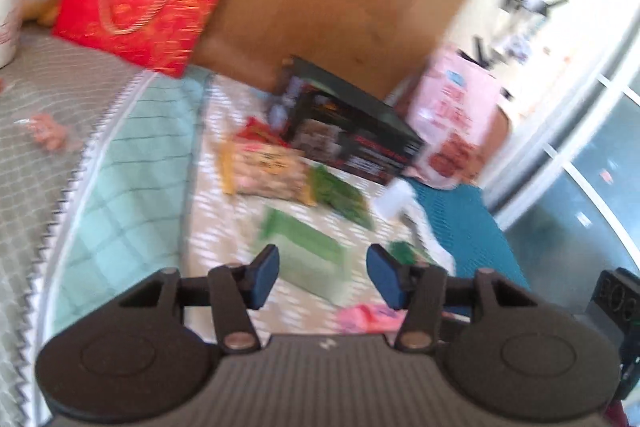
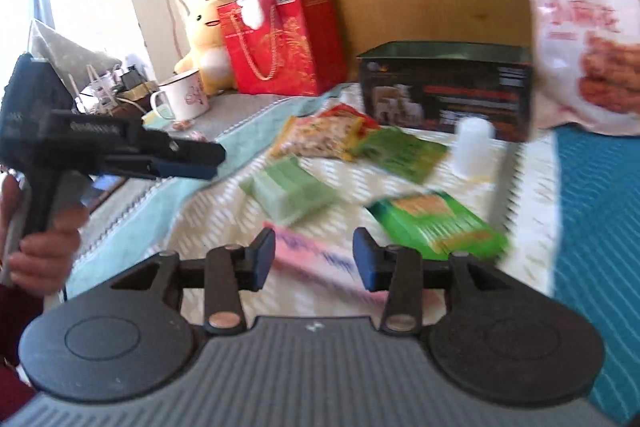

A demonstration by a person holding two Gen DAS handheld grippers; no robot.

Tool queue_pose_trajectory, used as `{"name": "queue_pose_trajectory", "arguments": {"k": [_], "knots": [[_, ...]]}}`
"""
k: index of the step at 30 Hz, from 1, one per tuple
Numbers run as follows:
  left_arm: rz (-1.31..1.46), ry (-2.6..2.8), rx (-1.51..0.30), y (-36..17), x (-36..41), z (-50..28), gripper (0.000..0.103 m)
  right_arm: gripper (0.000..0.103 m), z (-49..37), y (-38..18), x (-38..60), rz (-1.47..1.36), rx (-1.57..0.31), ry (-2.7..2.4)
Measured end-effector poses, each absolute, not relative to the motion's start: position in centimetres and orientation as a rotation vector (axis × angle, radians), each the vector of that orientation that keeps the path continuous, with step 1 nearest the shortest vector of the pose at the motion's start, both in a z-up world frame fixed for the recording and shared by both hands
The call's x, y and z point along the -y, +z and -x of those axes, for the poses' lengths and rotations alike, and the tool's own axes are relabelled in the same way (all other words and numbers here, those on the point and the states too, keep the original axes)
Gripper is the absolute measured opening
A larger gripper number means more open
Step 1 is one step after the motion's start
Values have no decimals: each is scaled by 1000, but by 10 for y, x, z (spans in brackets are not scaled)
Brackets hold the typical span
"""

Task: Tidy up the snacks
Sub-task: 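Grasp the pink UHA candy stick with the left tool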

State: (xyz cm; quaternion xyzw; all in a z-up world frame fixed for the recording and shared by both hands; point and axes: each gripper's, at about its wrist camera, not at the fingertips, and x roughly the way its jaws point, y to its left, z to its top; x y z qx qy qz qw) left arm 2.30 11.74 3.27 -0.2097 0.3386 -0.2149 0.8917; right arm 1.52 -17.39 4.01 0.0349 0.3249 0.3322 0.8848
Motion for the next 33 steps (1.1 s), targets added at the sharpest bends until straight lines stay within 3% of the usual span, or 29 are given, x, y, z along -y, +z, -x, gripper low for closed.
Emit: {"name": "queue_pose_trajectory", "arguments": {"k": [8, 25, 28, 30, 33], "knots": [[297, -533, -759, 23, -64, -15, 50, 58, 1, 24, 196, -38, -664, 530], [293, -439, -805, 12, -78, -9, 48, 56, 11, 10, 144, 136, -661, 637], [286, -442, -804, 9, -79, -4, 48, 46, 11, 8, 141, 148, -641, 598], [273, -440, -798, 12, -77, -1, 48, 32, 7, 9, 140, 153, -639, 560], [273, -441, -761, 27, -75, -4, 48, 32, 1, 17, 142, 141, -625, 526]]}}
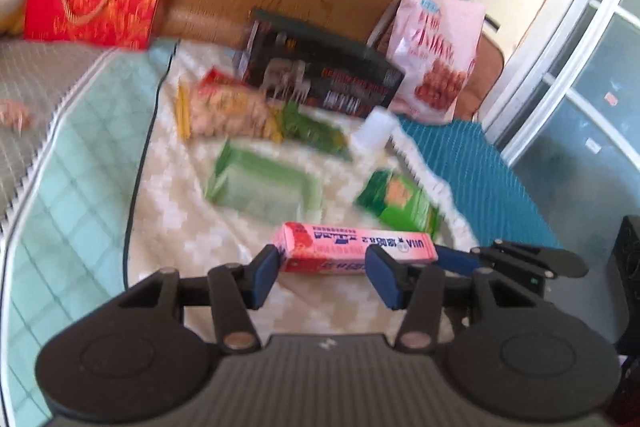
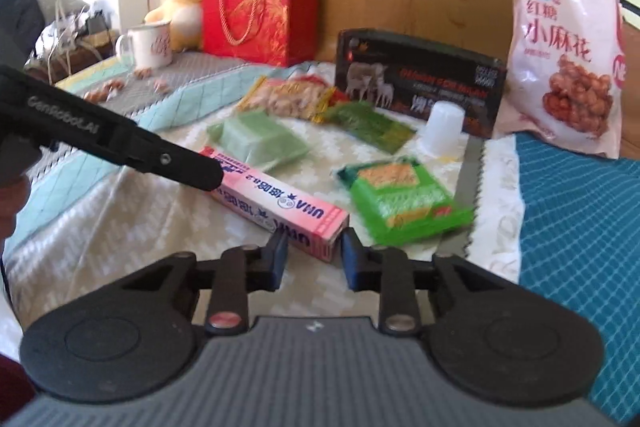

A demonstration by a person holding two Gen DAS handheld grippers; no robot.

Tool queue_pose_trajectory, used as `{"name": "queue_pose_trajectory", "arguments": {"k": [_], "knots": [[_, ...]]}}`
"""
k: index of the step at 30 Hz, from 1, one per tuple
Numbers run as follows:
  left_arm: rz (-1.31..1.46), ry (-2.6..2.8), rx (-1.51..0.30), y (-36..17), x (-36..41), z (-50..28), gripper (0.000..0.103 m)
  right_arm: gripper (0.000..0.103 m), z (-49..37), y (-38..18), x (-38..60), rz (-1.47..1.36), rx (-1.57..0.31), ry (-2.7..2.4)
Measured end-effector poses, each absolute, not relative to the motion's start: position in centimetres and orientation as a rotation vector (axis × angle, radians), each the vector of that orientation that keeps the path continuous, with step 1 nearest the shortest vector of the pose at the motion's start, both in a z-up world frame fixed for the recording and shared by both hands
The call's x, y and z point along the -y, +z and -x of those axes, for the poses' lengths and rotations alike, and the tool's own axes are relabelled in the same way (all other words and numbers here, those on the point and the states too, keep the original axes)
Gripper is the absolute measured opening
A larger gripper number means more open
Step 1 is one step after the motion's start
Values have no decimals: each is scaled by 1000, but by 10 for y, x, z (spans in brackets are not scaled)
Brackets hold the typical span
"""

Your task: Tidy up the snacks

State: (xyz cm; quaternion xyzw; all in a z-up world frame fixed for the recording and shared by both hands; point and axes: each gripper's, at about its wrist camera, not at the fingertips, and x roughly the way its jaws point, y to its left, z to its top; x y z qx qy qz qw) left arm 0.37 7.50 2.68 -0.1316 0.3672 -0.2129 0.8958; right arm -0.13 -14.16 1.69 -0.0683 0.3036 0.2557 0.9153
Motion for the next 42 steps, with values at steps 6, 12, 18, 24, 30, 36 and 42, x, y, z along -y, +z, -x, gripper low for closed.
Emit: {"name": "queue_pose_trajectory", "arguments": {"k": [6, 12, 18, 24, 30, 36, 42], "knots": [[204, -452, -617, 88, -57, -44, 48, 32, -24, 64, 147, 184, -420, 458], [203, -444, -551, 141, -24, -150, 51, 32, -114, 99, 160, 214, -297, 347], [205, -383, -685, 107, 9, -234, 51, 35, -211, 79, 182, 141, -431, 312], [212, -405, -771, 74, 11, -249, 53, 66, -225, 52, 175, 243, -428, 268], [253, -461, -707, 89, -18, -208, 55, 65, -190, 66, 200, 89, -395, 267], [391, -339, -653, 77, -103, -140, 59, 66, -130, 62, 192, -22, -491, 490], [529, -231, -695, 31, -151, -100, 59, 68, -129, 34, 135, 97, -639, 609]]}}
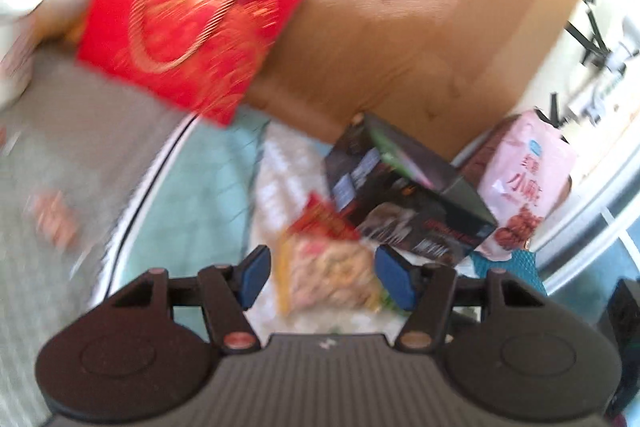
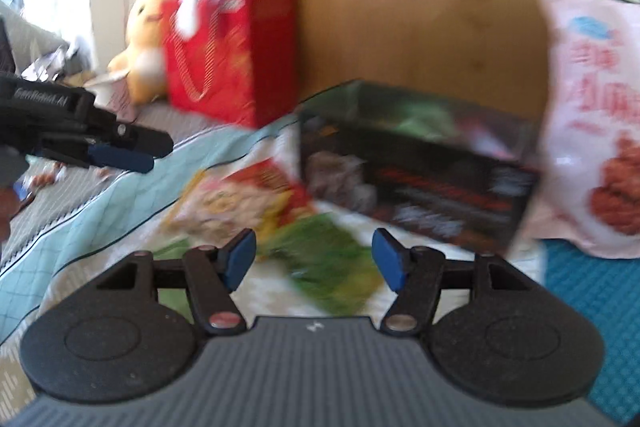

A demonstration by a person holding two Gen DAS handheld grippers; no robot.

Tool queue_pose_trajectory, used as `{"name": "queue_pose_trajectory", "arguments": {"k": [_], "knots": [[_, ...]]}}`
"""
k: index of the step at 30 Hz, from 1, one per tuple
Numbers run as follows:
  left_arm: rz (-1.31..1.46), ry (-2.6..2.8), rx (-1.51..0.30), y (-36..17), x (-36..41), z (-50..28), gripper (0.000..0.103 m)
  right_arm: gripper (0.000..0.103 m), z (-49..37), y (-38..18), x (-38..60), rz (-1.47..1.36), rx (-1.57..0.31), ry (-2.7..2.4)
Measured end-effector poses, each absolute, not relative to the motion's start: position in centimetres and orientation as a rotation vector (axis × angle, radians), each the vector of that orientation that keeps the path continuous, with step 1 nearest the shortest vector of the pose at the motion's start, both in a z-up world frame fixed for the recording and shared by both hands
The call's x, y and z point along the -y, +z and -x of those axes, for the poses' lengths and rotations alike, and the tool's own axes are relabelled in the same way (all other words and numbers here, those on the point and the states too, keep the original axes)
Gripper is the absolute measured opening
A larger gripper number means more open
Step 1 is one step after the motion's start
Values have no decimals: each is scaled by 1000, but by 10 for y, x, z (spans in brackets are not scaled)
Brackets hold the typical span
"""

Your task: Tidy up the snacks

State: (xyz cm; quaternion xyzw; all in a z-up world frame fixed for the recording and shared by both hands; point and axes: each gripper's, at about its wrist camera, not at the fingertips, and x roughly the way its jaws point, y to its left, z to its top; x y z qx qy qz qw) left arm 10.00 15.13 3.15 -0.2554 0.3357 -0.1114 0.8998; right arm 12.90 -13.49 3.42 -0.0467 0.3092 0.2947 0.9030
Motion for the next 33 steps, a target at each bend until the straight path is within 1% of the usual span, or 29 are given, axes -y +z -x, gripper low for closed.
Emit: {"name": "queue_pose_trajectory", "arguments": {"k": [1, 2, 3, 5, 8, 12, 14, 16, 18, 20, 26, 28, 33], "knots": [[550, -224, -690, 25, -156, -96, 59, 71, -133, 32, 127, 88, -659, 629], [573, -218, -688, 19, -160, -95, 59, 76, -141, 32, 119, 77, -679, 646], [598, -216, -689, 14, -162, -95, 59, 78, -149, 31, 108, 72, -695, 656], [619, -218, -687, 7, -161, -101, 59, 78, -160, 33, 90, 84, -709, 644], [616, -203, -676, -3, -163, -102, 59, 78, -187, 30, 81, 11, -784, 630], [613, -218, -655, -4, -163, -103, 58, 78, -203, 22, 78, 2, -804, 588], [617, -225, -656, -5, -164, -101, 58, 77, -208, 16, 78, -46, -849, 616], [618, -230, -653, -5, -165, -100, 58, 72, -208, 16, 76, -66, -886, 659], [627, -230, -642, -3, -167, -98, 58, 65, -195, 22, 69, 14, -880, 697], [649, -230, -627, -2, -171, -96, 58, 61, -182, 25, 65, 63, -878, 744], [701, -240, -623, -3, -178, -94, 59, 61, -129, 32, 70, 125, -873, 890], [692, -255, -631, -3, -176, -95, 59, 62, -115, 34, 77, 108, -867, 916], [678, -285, -638, -3, -171, -95, 59, 62, -121, 37, 95, 27, -846, 853]]}}
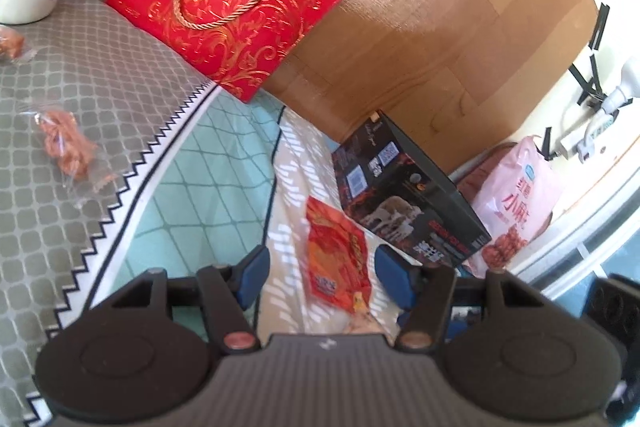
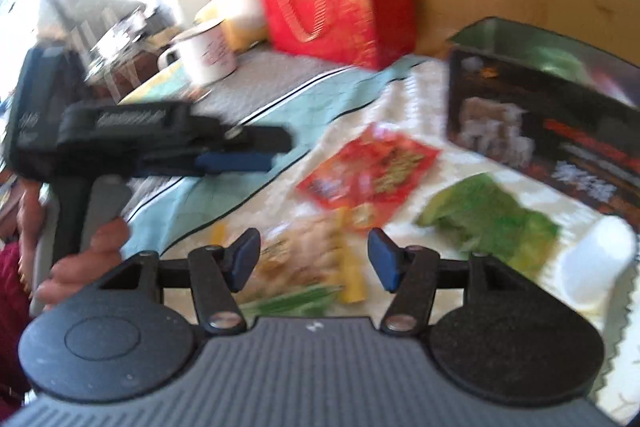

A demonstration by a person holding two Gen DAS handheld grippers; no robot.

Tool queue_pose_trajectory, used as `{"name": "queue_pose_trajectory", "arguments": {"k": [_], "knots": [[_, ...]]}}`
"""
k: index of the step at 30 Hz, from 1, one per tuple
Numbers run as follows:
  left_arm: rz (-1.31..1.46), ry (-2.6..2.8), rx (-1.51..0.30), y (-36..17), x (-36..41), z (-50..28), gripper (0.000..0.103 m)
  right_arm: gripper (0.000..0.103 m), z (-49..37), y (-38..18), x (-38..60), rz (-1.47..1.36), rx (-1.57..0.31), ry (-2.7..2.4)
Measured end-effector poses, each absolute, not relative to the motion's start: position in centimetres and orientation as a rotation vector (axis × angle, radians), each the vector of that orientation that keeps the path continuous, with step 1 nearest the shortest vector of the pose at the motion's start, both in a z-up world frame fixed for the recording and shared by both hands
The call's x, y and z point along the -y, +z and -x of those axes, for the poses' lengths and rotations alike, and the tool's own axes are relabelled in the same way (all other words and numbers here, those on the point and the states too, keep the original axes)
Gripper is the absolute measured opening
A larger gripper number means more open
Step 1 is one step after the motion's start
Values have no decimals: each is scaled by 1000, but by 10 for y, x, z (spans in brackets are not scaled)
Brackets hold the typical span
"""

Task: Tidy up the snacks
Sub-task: 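Grasp the red spicy snack pack with the right tool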

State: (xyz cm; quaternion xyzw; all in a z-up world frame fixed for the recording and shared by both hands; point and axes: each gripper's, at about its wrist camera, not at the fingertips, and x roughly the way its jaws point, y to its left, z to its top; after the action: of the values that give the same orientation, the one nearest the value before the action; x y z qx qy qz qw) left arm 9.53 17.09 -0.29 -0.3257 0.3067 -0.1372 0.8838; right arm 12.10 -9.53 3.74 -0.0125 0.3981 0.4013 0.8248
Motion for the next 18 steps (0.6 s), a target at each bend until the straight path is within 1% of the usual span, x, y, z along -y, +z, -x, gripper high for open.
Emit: {"name": "queue_pose_trajectory", "arguments": {"k": [2, 4, 5, 6, 7, 8, 9, 10, 11, 12, 13, 14, 15, 17, 18], "knots": [[672, -301, -633, -2, -169, -95, 57, 61, -134, 38, 98, -1, -850, 807], [666, -324, -631, -1, -166, -95, 53, 61, -149, 39, 100, -51, -858, 777], [662, -339, -632, -1, -165, -95, 49, 59, -157, 38, 100, -71, -862, 763], [655, -351, -637, -1, -163, -96, 46, 55, -165, 37, 99, -91, -866, 745], [646, -357, -646, -2, -160, -97, 46, 53, -169, 36, 100, -103, -872, 731], [635, -358, -657, -2, -158, -98, 42, 51, -177, 34, 98, -115, -881, 710], [623, -358, -672, -4, -155, -99, 38, 51, -184, 31, 97, -118, -885, 689], [611, -354, -689, -5, -152, -101, 36, 51, -188, 28, 97, -117, -888, 664], [595, -342, -714, -8, -150, -104, 30, 50, -191, 25, 97, -116, -895, 643], [582, -334, -728, -10, -148, -106, 16, 50, -197, 20, 95, -128, -917, 632], [581, -334, -742, -12, -148, -107, 13, 50, -199, 17, 95, -155, -916, 635], [590, -344, -753, -14, -148, -109, 12, 48, -199, 16, 94, -180, -924, 648], [607, -358, -763, -16, -149, -111, 10, 42, -199, 15, 91, -198, -935, 677], [637, -368, -775, -19, -153, -112, 7, 38, -193, 15, 85, -228, -959, 738], [650, -369, -780, -21, -154, -113, 5, 37, -190, 14, 83, -240, -966, 762]]}}
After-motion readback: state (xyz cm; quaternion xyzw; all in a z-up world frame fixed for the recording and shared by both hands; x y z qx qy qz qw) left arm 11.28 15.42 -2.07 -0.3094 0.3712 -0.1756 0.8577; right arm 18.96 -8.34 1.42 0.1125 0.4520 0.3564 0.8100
